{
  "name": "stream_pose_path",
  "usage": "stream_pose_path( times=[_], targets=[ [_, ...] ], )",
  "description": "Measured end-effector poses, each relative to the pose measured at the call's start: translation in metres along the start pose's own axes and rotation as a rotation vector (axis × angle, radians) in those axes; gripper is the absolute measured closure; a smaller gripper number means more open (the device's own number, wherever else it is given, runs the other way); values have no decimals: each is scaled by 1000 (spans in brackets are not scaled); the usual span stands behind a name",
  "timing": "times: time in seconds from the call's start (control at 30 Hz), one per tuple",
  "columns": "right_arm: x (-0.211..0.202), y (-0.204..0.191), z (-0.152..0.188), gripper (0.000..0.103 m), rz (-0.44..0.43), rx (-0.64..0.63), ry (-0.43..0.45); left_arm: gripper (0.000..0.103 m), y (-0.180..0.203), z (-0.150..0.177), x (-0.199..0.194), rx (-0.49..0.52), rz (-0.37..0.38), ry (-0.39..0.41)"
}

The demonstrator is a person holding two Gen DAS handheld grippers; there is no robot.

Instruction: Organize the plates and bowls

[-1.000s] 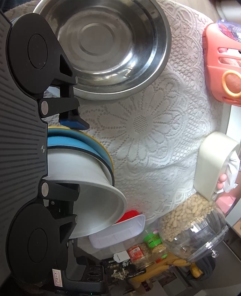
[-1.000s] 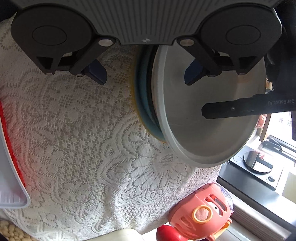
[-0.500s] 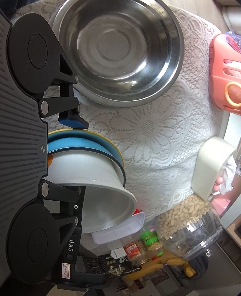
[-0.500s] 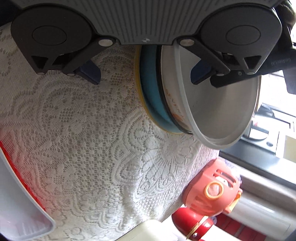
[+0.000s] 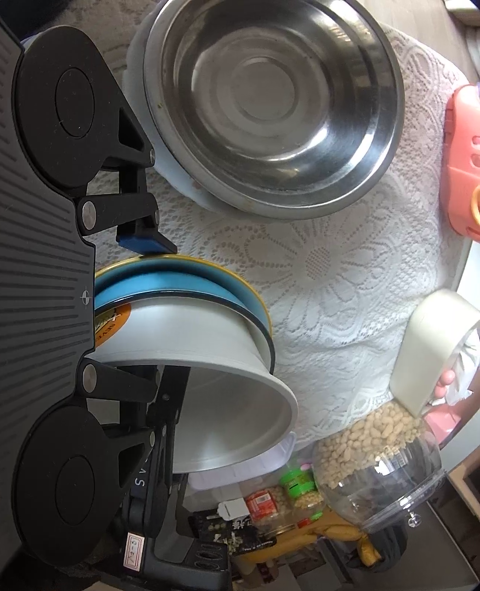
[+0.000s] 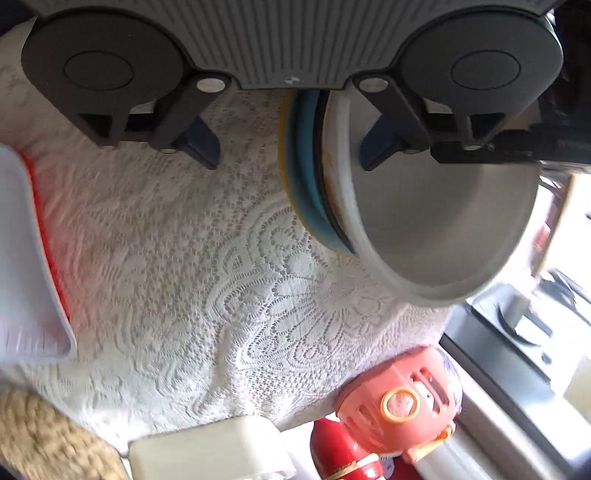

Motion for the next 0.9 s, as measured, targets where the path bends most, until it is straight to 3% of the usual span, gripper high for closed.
stream_pose_path(
  times=[0.07,0.1,0.3,0.5,0.9],
  targets=[
    [2,-7,-1,39,-37,-16,-32,51,3,1,0,12,-17,3],
    [3,-10,-2,40,-54,-20,-49,51,4,1,1,17,-25,4],
    [6,-21,-4,39,-48,-52,-66,45,4,3,10,-24,-3,-2],
    [8,-22,1,38,-64,-55,-83,40,9,5,14,38,-15,-5],
    [3,-23,-22,37,-50,-63,-33,39,7,-5,13,9,22,8]
  ],
)
Point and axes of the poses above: each gripper's, at about its wrist camera, not at the fingertips, and x roughly the way its jaws point, y to its right, z to its underside, the point moved 7 cm from there along x, roughly the way its jaws point, and after that the axes turned 9 degrees about -y, right-handed, at the moved point
